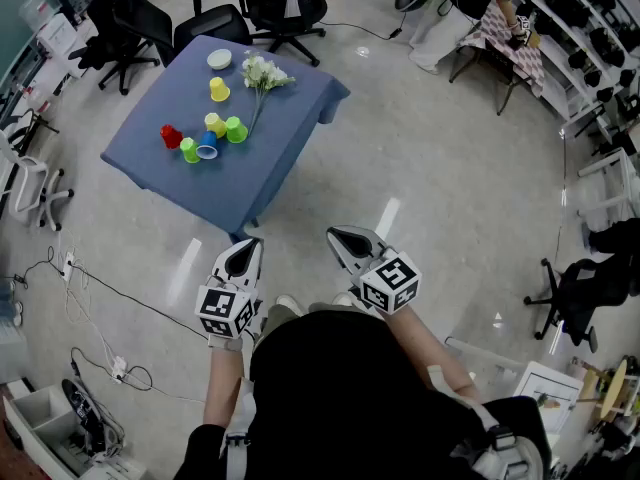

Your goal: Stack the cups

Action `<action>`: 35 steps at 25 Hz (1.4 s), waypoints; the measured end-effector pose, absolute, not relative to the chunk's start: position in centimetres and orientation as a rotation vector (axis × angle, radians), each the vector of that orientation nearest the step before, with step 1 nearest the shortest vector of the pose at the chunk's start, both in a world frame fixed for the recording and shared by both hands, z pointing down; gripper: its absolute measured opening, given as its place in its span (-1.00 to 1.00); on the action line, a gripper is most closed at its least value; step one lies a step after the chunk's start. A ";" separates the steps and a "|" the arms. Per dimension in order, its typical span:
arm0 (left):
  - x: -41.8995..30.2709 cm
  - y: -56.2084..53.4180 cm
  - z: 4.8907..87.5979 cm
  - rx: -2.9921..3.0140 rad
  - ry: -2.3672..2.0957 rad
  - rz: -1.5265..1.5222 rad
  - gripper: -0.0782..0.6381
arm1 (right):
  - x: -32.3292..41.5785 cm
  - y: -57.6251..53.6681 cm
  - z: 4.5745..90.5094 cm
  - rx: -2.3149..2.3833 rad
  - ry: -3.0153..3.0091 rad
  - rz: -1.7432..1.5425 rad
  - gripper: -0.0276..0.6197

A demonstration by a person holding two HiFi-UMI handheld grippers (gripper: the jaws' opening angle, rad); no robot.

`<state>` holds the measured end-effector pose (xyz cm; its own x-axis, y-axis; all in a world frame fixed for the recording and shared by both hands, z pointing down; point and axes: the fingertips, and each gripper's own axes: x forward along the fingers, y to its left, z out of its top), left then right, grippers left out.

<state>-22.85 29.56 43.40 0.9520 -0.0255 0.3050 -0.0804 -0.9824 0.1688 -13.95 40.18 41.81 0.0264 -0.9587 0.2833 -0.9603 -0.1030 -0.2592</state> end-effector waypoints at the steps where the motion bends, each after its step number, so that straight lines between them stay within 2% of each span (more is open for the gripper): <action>1: -23.3 28.9 43.5 2.920 -0.078 0.451 -0.76 | -14.3 39.6 41.9 2.248 -2.096 0.620 -0.87; 11: -26.2 23.8 45.6 2.883 -0.024 0.483 -0.76 | -16.4 35.4 42.9 2.309 -2.007 0.666 -0.86; 20: -23.4 22.2 47.4 2.863 0.005 0.543 -0.76 | -12.8 33.9 44.9 2.357 -1.936 0.769 -0.86; 35: -8.2 15.8 48.7 2.832 -0.267 0.736 -0.76 | 4.5 25.6 46.3 2.128 -2.170 0.870 -0.86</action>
<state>-8.22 15.79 48.65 0.8595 -0.1231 0.4961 -0.2241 -0.9631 0.1493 4.51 25.56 46.34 -0.0938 -0.9296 0.3565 -0.9184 -0.0575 -0.3914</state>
